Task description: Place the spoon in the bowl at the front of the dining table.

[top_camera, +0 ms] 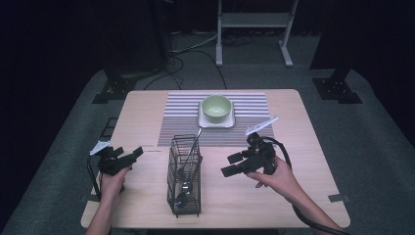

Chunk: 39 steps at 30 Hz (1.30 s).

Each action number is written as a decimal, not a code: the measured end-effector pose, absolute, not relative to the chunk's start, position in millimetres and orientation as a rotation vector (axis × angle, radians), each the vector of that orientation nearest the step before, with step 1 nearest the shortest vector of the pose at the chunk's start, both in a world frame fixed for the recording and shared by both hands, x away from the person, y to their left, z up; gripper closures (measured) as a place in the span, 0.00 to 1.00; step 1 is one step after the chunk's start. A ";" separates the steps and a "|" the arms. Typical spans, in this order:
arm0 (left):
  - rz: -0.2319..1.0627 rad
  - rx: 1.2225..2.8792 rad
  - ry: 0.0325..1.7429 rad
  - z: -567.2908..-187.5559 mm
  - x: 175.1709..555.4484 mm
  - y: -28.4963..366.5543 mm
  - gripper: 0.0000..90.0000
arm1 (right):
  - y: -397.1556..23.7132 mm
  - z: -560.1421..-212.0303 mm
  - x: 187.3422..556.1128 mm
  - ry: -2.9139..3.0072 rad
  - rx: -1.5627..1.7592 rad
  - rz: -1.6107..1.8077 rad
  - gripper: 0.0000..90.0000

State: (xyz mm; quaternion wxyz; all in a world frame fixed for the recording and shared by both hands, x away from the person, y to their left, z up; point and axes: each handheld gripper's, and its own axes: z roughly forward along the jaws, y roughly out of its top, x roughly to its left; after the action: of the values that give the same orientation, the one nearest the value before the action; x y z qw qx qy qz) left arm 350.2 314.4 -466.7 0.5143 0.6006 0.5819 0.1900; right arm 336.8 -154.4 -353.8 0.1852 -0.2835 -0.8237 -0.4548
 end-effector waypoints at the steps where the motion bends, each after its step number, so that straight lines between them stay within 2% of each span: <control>1: 0.456 1.441 1.399 -466.7 350.2 314.5 0.00 | -152.9 -352.7 337.4 -2.321 -0.796 -1.279 0.20; 7: 0.458 1.441 1.398 -466.5 350.1 314.7 0.00 | -142.9 -347.6 339.5 -2.355 -0.774 -1.240 0.23; 39: 0.455 1.441 1.398 -466.3 349.9 315.3 0.00 | -104.5 -339.0 352.5 -2.374 -0.758 -1.156 0.23</control>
State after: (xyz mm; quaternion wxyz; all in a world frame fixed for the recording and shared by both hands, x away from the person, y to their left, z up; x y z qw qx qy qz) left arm 349.9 315.3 -466.3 0.5154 0.6000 0.5818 0.1893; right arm 352.5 -104.5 -339.0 0.1960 -0.2704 -0.8474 -0.4127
